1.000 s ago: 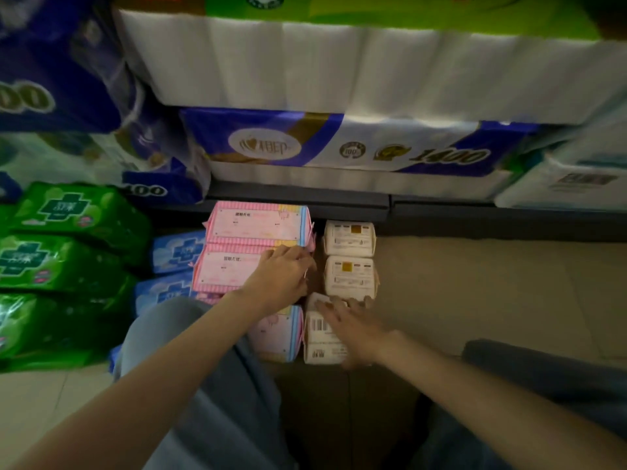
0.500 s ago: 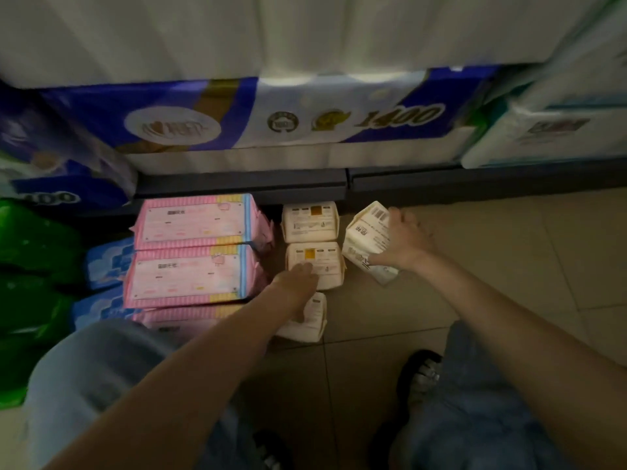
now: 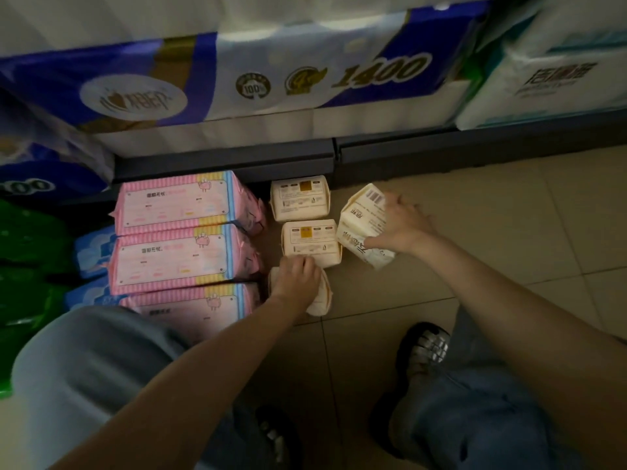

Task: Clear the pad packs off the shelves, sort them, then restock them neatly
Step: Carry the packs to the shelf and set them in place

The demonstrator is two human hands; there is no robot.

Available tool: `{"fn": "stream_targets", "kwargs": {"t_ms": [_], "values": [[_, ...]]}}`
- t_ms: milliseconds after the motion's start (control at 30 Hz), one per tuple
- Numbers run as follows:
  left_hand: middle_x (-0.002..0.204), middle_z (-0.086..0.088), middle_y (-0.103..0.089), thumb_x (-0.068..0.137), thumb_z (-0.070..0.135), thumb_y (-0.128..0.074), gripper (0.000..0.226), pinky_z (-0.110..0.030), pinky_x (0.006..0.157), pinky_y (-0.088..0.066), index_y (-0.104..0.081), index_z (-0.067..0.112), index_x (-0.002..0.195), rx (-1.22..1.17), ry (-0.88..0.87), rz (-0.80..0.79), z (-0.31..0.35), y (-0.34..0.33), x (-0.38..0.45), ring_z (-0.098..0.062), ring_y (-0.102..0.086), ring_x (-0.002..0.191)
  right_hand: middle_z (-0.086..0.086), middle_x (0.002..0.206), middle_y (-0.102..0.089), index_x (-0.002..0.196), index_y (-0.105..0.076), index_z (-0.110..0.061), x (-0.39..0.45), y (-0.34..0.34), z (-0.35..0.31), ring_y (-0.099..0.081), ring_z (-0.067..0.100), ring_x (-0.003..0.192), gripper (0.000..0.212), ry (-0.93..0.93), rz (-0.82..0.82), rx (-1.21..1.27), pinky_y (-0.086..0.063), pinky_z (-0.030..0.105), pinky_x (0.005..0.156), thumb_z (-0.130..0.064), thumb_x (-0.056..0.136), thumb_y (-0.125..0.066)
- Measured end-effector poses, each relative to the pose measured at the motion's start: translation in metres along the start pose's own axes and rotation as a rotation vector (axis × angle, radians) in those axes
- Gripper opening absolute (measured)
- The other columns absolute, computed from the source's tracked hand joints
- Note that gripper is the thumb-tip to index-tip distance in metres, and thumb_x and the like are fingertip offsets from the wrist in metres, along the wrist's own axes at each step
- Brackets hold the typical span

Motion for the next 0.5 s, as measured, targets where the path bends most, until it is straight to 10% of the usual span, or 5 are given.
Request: {"fn": "stream_targets", "kwargs": {"t_ms": [167,500], "values": [[0.136,-0.013,-0.036,0.071,0.039,-0.077,0.090,-0.036,0.093,-0.040,-0.025,0.008,0.139,-0.499,-0.058,-0.235,-0.024,0.034,0.007,-0.029,-0.041,0.121,0.011,0.132,-0.043,0.134,-0.032,-0.014,-0.012,0.027,0.006,-0.040,0.031,0.124,0.082,-0.023,0.024,-0.033,-0.035,0.041,0.097,-0.037,0.071,-0.078],[0.111,0.004,-0.061,0.085,0.026,-0.063,0.040,-0.025,0.088,-0.048,-0.051,0.019,0.122,-0.968,-0.201,-0.221,-0.122,0.220,-0.061,-0.011,-0.059,0.102,0.004,0.134,-0.050,0.139,-0.037,-0.017,-0.069,0.174,-0.062,-0.048,0.021,0.117,0.075,0.229,0.060,-0.108,-0.041,0.032,0.096,-0.036,0.076,-0.074]]}}
Point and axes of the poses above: each hand's wrist, its own x-axis towards the middle knuckle, its own y-axis out of the back of the hand, z = x × y, the point moved 8 cm from there along x, towards the middle knuckle
